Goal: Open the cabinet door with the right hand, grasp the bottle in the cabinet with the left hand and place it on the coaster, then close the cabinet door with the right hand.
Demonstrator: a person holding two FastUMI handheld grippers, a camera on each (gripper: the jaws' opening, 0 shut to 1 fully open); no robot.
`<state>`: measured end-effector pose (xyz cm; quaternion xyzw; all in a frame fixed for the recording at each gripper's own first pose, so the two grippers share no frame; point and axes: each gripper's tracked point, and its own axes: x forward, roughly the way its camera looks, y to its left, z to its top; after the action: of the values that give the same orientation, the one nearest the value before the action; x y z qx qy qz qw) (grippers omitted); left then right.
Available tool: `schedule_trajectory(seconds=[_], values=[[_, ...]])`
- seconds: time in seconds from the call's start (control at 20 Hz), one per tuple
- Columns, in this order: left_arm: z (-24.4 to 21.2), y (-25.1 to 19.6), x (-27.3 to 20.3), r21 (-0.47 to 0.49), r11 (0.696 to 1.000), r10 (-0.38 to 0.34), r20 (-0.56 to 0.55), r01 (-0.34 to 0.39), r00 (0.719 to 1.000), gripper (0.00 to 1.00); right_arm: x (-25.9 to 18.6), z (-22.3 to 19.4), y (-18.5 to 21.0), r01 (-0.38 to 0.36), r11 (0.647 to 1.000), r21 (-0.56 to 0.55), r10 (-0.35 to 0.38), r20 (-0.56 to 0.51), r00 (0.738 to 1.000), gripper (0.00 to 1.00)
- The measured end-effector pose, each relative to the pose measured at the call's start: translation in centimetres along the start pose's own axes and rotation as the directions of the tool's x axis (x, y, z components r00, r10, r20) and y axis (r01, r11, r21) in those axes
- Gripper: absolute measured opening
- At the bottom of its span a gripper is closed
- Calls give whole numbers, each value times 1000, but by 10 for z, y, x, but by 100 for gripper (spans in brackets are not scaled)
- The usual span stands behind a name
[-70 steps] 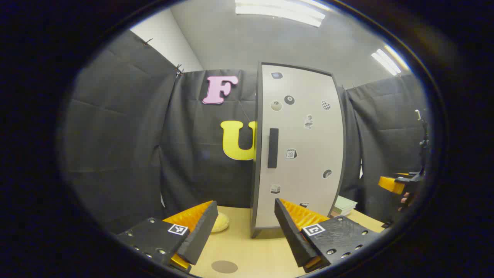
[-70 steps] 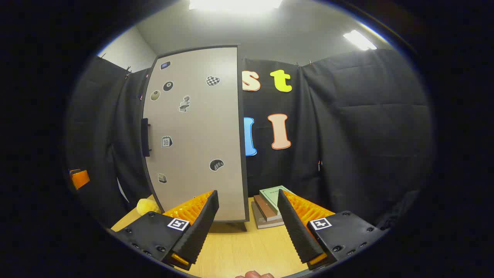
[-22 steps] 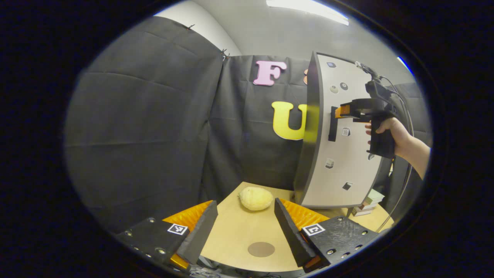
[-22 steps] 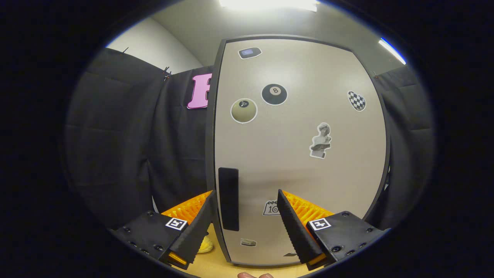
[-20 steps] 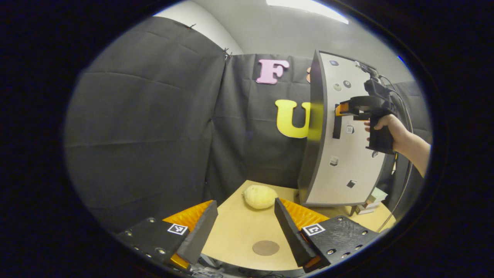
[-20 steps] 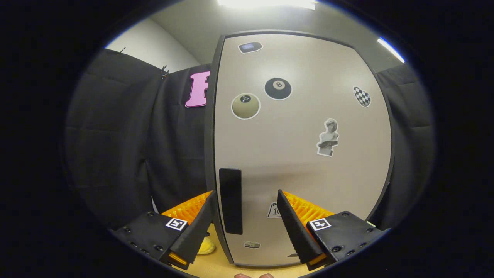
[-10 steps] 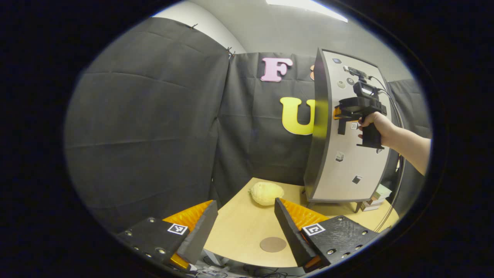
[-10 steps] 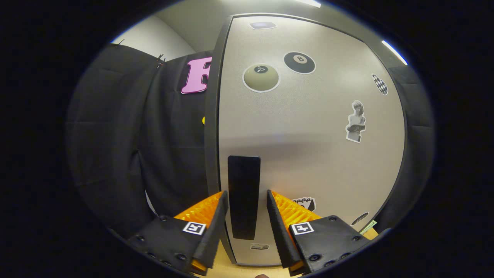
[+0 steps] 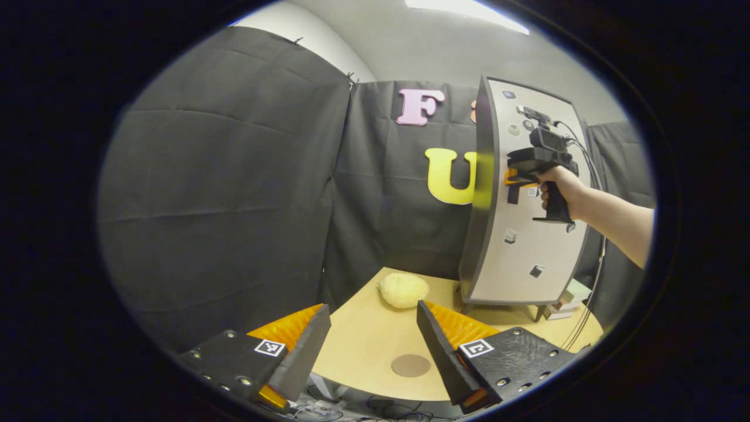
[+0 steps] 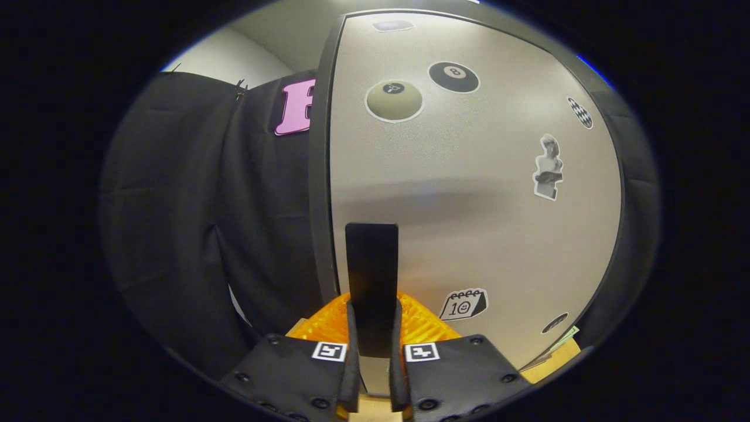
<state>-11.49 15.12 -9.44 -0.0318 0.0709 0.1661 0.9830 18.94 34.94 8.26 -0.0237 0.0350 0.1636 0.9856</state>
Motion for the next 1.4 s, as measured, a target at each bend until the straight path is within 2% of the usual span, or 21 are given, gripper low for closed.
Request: schedule_trajectory(seconds=[0.1,0.2,0.25,0.3,0.75,1.0,1.25,1.3,1.4], values=[[6,-8,-2,-1,1000,-14,13,14,1000,89,-3,-1,0,-34,999,-7,34,-16,999,15],[8,-16,1,-2,999,-33,20,34,999,89,-7,-3,-1,-66,998,-14,66,-28,997,13],[9,-22,3,-2,999,-46,19,46,999,92,-11,-4,-1,-78,997,-17,77,-25,997,13],[9,-26,4,0,998,-57,18,57,998,89,-16,-4,-2,-90,996,-24,90,-20,996,15],[4,-70,-1,43,988,-150,0,150,989,89,-66,-11,-15,-202,978,-50,203,6,979,15],[10,-94,-1,74,979,-192,4,191,981,89,-78,-15,-33,-220,975,-39,220,-11,975,13],[9,-125,2,105,960,-259,-9,258,966,89,-97,-17,-48,-201,979,-27,201,-9,980,15],[8,-131,3,105,956,-275,-15,275,961,92,-100,-18,-52,-196,980,-26,195,-10,981,15],[8,-143,7,98,946,-307,-26,308,951,89,-107,-18,-60,-179,984,-22,178,-12,984,15]])
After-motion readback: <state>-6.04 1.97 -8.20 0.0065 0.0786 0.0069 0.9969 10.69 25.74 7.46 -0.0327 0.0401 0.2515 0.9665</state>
